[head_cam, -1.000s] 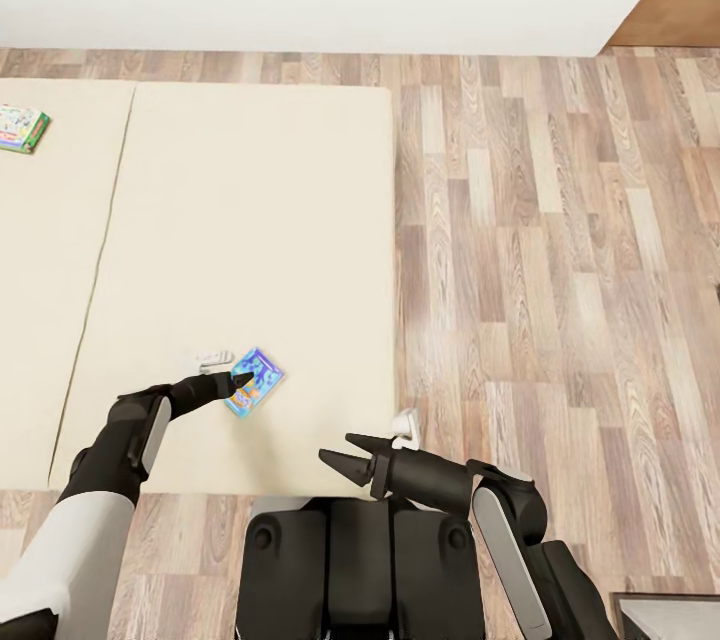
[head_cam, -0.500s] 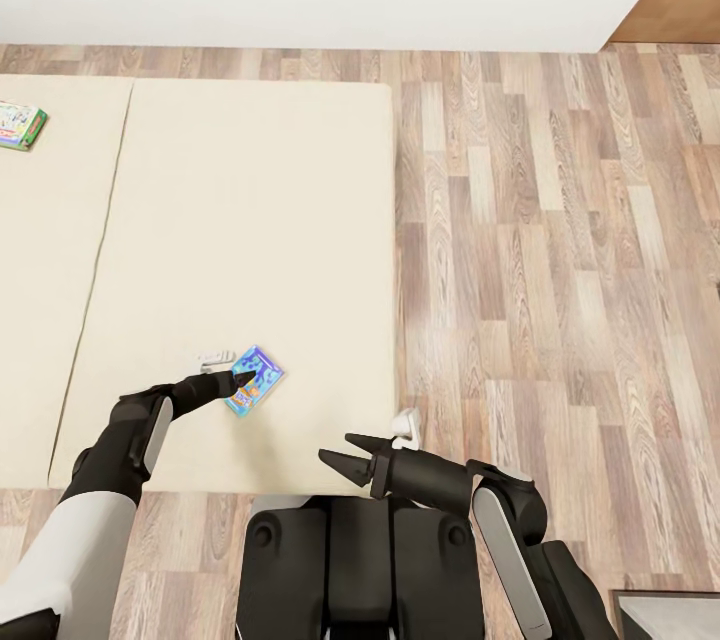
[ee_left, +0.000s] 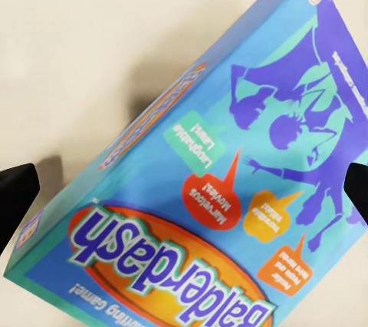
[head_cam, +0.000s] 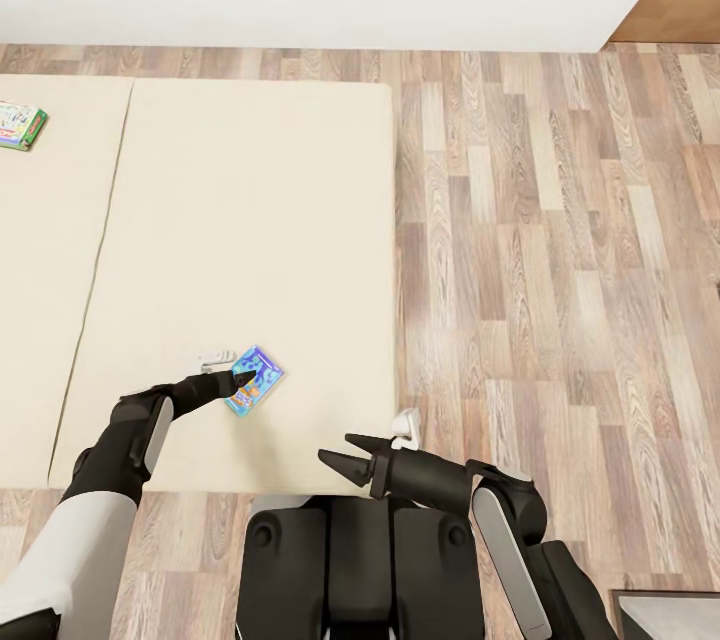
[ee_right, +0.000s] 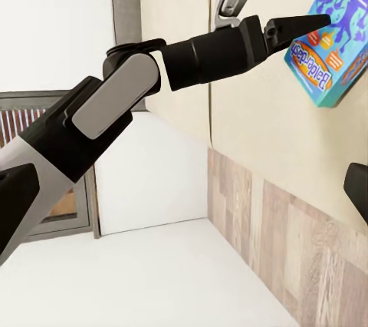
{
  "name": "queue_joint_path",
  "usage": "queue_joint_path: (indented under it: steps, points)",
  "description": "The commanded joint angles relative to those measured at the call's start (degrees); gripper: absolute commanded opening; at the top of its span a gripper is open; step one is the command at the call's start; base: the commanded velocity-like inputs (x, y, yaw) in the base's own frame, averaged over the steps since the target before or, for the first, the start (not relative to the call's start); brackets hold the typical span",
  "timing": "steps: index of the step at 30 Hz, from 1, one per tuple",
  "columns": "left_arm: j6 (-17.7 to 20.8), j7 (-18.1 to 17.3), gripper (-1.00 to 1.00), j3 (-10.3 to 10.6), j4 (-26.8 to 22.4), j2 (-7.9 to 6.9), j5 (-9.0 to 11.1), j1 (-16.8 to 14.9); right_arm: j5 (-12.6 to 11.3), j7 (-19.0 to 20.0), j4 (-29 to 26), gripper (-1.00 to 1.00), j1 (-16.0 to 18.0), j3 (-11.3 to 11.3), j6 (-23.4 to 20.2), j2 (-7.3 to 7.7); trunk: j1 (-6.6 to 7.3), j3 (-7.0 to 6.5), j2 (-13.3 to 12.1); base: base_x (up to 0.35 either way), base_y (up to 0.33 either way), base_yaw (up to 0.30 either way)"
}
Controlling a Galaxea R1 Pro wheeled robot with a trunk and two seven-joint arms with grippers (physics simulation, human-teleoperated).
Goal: Put all the toys in the child's room - the three board games (two on the bed and one on the table), the two jigsaw puzzles on the table, and the tennis ball on the table - inside the toy box on the table in the child's room.
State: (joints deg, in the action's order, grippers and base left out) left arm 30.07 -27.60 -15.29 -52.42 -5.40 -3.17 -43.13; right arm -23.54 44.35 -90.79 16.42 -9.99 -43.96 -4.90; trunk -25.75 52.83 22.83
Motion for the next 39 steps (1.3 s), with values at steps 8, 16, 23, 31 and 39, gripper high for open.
queue_joint_path:
  steps: [8, 16, 23, 31, 39]
  points:
    - [0.26, -0.44, 1.00, -0.18, -0.06, 0.04, -0.34, -0.03, -0.19, 0.02, -0.05, 1.00, 0.00, 0.06, -0.34, -0.02, -0.03, 0.06, 0.09, 0.000, 0.000, 0.000]
    - [0.30, -0.44, 1.00, -0.12, -0.05, 0.11, -0.34, -0.03, -0.20, 0.04, -0.04, 1.00, 0.01, 0.06, -0.34, -0.02, -0.03, 0.06, 0.09, 0.000, -0.049, 0.000]
    - [0.30, -0.39, 1.00, 2.42, -0.05, 0.15, -0.34, -0.03, -0.22, 0.04, -0.02, 1.00, 0.01, 0.06, -0.34, -0.02, -0.03, 0.06, 0.09, 0.000, -0.147, 0.000]
    - [0.35, -0.34, 1.00, 5.08, -0.05, 0.13, -0.34, -0.03, -0.20, 0.04, -0.02, 1.00, 0.02, 0.09, -0.34, -0.02, -0.03, 0.06, 0.09, 0.000, -0.076, 0.000]
    - [0.42, -0.29, 1.00, 5.40, -0.05, 0.09, -0.36, -0.03, -0.19, 0.04, 0.00, 1.00, -0.01, 0.14, -0.34, -0.02, -0.03, 0.06, 0.09, 0.000, -0.071, 0.000]
